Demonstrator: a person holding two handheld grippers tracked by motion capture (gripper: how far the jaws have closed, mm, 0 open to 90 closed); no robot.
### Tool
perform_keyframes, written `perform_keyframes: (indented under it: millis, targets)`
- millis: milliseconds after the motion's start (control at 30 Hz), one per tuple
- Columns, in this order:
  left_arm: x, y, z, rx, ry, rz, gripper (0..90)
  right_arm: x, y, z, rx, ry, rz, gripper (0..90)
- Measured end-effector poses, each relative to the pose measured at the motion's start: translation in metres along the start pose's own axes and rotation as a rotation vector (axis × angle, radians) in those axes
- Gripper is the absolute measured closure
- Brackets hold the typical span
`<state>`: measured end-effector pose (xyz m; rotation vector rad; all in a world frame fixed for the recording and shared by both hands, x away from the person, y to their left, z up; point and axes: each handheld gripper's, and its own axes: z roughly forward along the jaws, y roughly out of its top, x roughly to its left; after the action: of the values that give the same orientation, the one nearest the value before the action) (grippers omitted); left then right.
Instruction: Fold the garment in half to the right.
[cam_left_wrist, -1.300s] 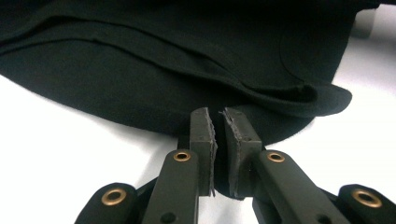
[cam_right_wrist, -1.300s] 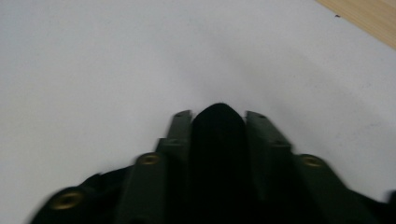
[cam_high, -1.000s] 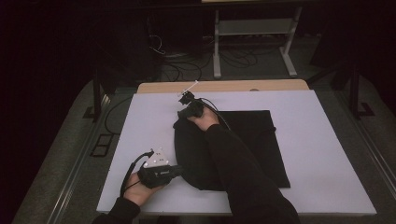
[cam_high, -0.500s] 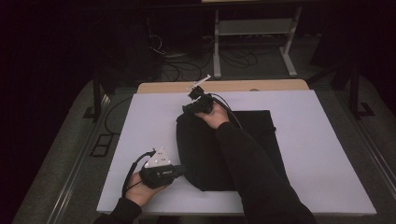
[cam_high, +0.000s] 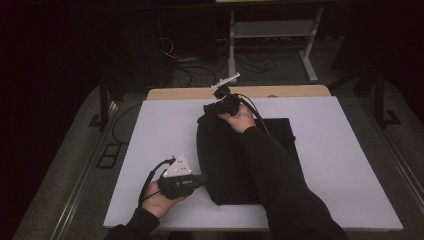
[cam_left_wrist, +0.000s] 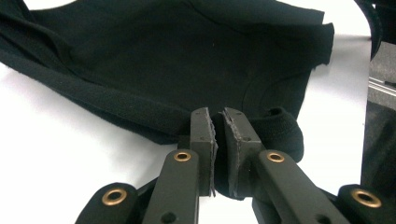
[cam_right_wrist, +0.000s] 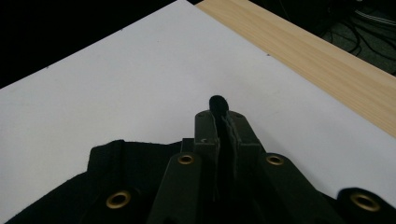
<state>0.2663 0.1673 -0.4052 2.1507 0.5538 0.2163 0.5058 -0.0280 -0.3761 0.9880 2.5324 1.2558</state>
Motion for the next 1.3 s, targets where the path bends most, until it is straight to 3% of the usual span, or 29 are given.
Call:
perform_keyframes:
  millis: [900, 1300]
  targets:
    - [-0.013, 0.025, 0.023, -0.022, -0.046, 0.036, 81.4, -0.025, -0.017, -0.038, -0.045, -0.027, 0.050, 82.6]
    - [-0.023, 0.039, 0.041, -0.023, -0.078, 0.061, 81.3, -0.038, -0.028, -0.056, -0.059, -0.048, 0.073, 82.5]
